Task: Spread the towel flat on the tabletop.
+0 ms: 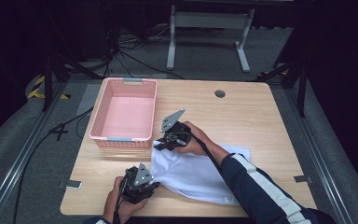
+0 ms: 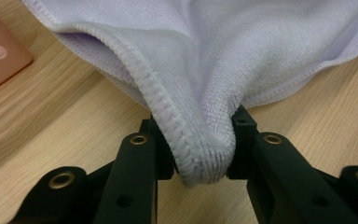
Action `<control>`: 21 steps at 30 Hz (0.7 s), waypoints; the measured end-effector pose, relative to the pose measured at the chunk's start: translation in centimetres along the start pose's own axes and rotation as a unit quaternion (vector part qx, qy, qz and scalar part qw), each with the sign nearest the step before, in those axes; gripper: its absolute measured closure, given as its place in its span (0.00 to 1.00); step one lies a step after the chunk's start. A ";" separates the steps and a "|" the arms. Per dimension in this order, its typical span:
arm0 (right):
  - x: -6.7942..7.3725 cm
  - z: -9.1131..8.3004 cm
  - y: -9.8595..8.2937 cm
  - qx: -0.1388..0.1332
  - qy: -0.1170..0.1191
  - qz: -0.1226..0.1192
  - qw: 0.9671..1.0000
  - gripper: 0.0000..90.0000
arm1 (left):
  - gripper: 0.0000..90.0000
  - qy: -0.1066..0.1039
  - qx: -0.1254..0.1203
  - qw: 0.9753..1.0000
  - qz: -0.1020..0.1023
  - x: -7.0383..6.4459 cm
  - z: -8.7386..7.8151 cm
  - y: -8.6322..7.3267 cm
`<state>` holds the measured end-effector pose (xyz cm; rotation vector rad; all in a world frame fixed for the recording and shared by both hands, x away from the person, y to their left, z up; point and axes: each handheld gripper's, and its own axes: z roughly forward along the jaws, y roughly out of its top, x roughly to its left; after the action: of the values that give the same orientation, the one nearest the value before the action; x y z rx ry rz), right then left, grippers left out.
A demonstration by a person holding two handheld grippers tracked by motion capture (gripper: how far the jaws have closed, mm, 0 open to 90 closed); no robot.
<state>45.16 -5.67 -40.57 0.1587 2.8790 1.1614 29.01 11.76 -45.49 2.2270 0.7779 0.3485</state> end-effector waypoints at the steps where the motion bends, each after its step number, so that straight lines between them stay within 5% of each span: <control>1: 0.0 0.0 0.1 0.001 -0.002 0.000 1.000 0.87 | 0.79 -0.002 0.000 1.000 -0.005 0.0 -0.2 0.0; 6: 0.4 -0.3 0.9 -0.013 -0.004 -0.012 1.000 0.87 | 0.78 0.004 -0.017 1.000 -0.001 0.2 -0.8 0.3; 10: 0.4 -1.7 1.0 -0.032 -0.007 -0.015 0.999 0.87 | 0.78 0.020 -0.031 0.998 0.046 -0.8 -1.0 1.8; 15: 0.6 -5.5 0.4 -0.054 -0.009 -0.024 0.998 0.86 | 0.78 0.005 -0.046 0.995 0.085 -2.1 -0.5 4.4; 19: 0.8 -9.4 -1.3 -0.078 -0.010 -0.028 0.997 0.86 | 0.78 -0.010 -0.054 0.990 0.132 -3.5 0.1 7.0; 21: 0.8 -10.2 -1.8 -0.084 -0.010 -0.025 0.996 0.86 | 0.78 -0.013 -0.055 0.989 0.138 -3.9 0.3 7.5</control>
<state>43.51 -13.86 -34.47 0.0923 2.7346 1.3753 29.30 5.04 -40.32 2.2322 0.4253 0.4817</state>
